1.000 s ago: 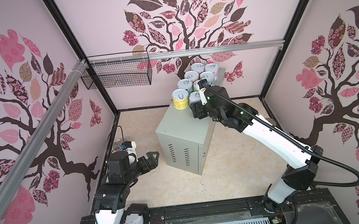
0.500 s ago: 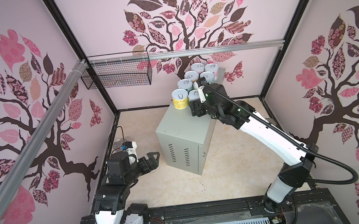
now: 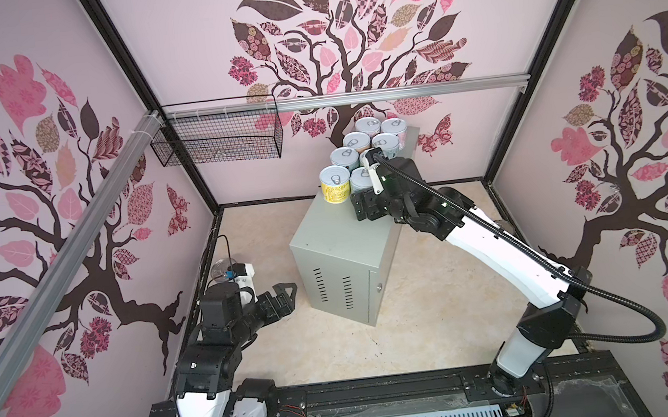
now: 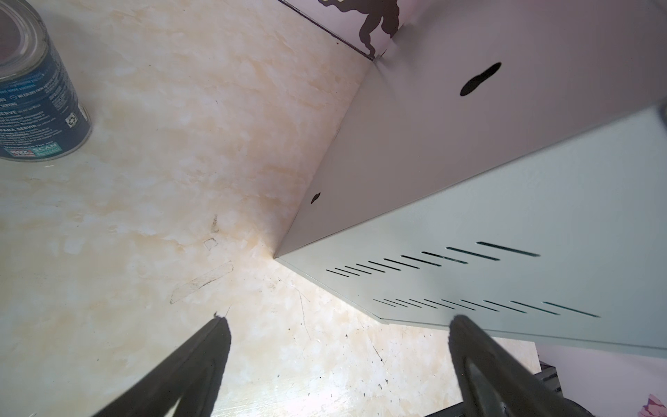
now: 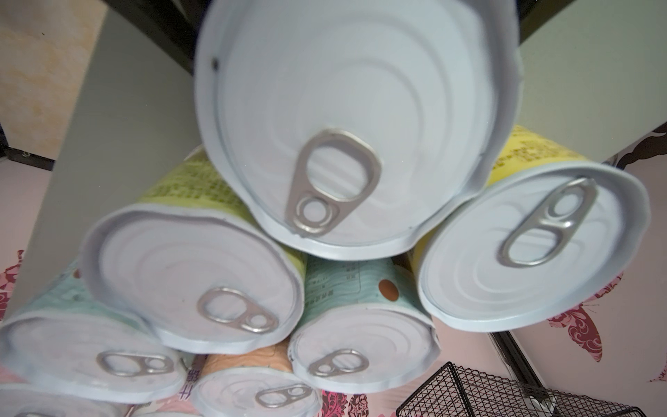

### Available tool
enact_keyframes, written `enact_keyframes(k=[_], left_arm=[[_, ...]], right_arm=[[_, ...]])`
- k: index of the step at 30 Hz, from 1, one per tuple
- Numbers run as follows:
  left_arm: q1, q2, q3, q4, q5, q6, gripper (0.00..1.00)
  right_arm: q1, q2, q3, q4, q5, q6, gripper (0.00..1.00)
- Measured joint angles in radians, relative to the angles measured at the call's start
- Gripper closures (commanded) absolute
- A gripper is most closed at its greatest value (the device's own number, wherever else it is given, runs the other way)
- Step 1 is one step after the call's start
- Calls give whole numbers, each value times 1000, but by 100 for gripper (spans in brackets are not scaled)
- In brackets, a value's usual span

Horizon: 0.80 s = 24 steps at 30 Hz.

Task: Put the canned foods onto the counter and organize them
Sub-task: 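Slide the light-blue can with the right gripper against the grouped cans, then open and withdraw the right gripper while the left gripper moves toward the blue can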

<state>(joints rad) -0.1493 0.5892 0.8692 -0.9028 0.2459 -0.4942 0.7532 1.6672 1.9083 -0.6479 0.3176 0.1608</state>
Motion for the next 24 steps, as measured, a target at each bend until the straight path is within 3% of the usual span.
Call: enact_keyframes(k=[10,24], left_arm=[[13,21,0,-2,-26,-3,2],[118,87,0,-17,-84,-5,2]], right_arm=[[0,-41,-21,-14,-28,0,0],[-2,-272,-129,-19,-70,24,0]])
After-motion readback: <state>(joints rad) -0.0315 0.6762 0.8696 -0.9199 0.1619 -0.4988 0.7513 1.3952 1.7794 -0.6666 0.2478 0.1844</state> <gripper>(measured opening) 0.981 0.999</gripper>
